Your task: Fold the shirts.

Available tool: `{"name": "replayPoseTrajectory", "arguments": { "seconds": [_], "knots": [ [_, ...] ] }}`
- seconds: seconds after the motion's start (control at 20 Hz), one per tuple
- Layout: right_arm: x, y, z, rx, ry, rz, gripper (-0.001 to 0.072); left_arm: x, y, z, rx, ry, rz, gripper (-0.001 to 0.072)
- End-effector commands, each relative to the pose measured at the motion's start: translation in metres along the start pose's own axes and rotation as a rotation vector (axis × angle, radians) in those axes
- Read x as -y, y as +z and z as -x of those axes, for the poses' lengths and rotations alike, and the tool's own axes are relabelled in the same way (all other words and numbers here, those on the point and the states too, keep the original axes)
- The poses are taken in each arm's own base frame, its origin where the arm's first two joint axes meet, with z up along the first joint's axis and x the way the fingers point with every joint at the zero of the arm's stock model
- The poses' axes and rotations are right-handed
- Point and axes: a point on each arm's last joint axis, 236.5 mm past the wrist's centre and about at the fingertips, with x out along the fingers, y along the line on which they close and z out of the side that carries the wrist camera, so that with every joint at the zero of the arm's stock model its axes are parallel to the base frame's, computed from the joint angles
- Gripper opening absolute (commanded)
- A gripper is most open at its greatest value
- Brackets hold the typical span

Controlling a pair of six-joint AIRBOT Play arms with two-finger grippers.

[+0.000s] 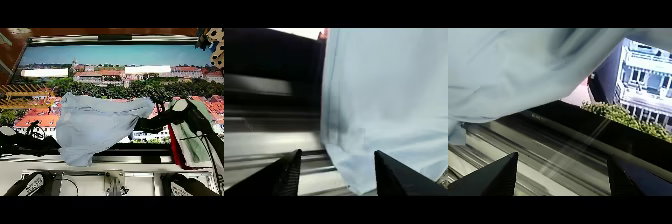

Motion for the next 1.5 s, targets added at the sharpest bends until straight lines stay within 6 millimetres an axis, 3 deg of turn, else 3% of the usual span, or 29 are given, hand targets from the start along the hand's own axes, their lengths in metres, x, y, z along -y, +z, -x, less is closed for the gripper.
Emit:
{"name": "replayPoseTrajectory", "arguments": {
  "seconds": [0.0,0.15,0.2,0.25,0.4,0.55,0.6,0.65,0.7,0.75,0.85,0.9,1.0,1.1,1.2,1.25,1.3,1.35,1.4,1.45],
  "knots": [
    [-0.003,0.001,-0.025,-0.034,-0.003,-0.021,0.0684,0.005,0.013,-0.013,0.018,-0.013,0.000,0.0434],
    [-0.001,0.003,-0.037,-0.050,-0.006,-0.048,0.0683,0.015,0.027,-0.015,0.070,-0.042,0.015,0.0415],
    [-0.001,0.006,-0.041,-0.039,-0.005,-0.054,0.0683,0.014,0.028,-0.015,0.077,-0.039,0.023,0.0271],
    [-0.002,0.010,-0.046,-0.029,-0.005,-0.055,0.0683,0.014,0.029,-0.015,0.078,-0.040,0.023,0.0188],
    [-0.002,0.012,-0.069,-0.036,-0.032,-0.063,0.0683,0.014,0.028,-0.015,0.078,-0.040,0.018,0.0048],
    [0.001,0.022,-0.089,0.002,-0.061,-0.085,0.0679,0.019,0.028,-0.010,0.067,-0.045,-0.070,0.0031],
    [0.001,0.030,-0.088,0.035,-0.063,-0.086,0.0523,0.022,0.029,-0.005,0.066,-0.048,-0.094,0.0030],
    [0.001,0.035,-0.087,0.053,-0.064,-0.093,0.0276,0.025,0.034,0.000,0.078,-0.048,-0.111,0.0030],
    [0.000,0.039,-0.084,0.062,-0.063,-0.096,0.0117,0.028,0.041,0.007,0.100,-0.047,-0.125,0.0029],
    [-0.004,0.041,-0.080,0.059,-0.056,-0.077,0.0074,0.033,0.050,0.017,0.135,-0.045,-0.144,0.0030],
    [-0.027,0.047,-0.059,0.061,-0.032,0.069,0.0074,0.054,0.073,0.053,0.244,-0.040,-0.219,0.0029],
    [-0.043,0.051,-0.038,0.077,-0.030,0.186,0.0074,0.072,0.085,0.079,0.322,-0.043,-0.274,0.0029],
    [-0.073,0.062,0.023,0.148,-0.095,0.418,0.0074,0.132,0.105,0.156,0.556,-0.076,-0.427,0.0029],
    [-0.104,0.074,0.116,0.319,-0.230,0.590,0.0074,0.211,0.098,0.268,0.885,-0.147,-0.594,0.0029],
    [-0.153,0.074,0.236,0.633,-0.334,0.686,0.0073,0.285,0.047,0.393,1.250,-0.251,-0.744,0.0030],
    [-0.181,0.063,0.296,0.811,-0.347,0.715,0.0074,0.311,0.007,0.451,1.426,-0.284,-0.812,0.0030],
    [-0.211,0.043,0.357,0.997,-0.332,0.737,0.0074,0.329,-0.033,0.495,1.572,-0.302,-0.868,0.0030],
    [-0.238,0.017,0.405,1.152,-0.293,0.762,0.0074,0.340,-0.067,0.522,1.664,-0.325,-0.909,0.0030],
    [-0.256,-0.007,0.439,1.256,-0.264,0.789,0.0073,0.349,-0.099,0.538,1.721,-0.335,-0.952,0.0030],
    [-0.271,-0.030,0.458,1.318,-0.217,0.813,0.0074,0.354,-0.122,0.546,1.755,-0.336,-0.989,0.0030]
  ]
}}
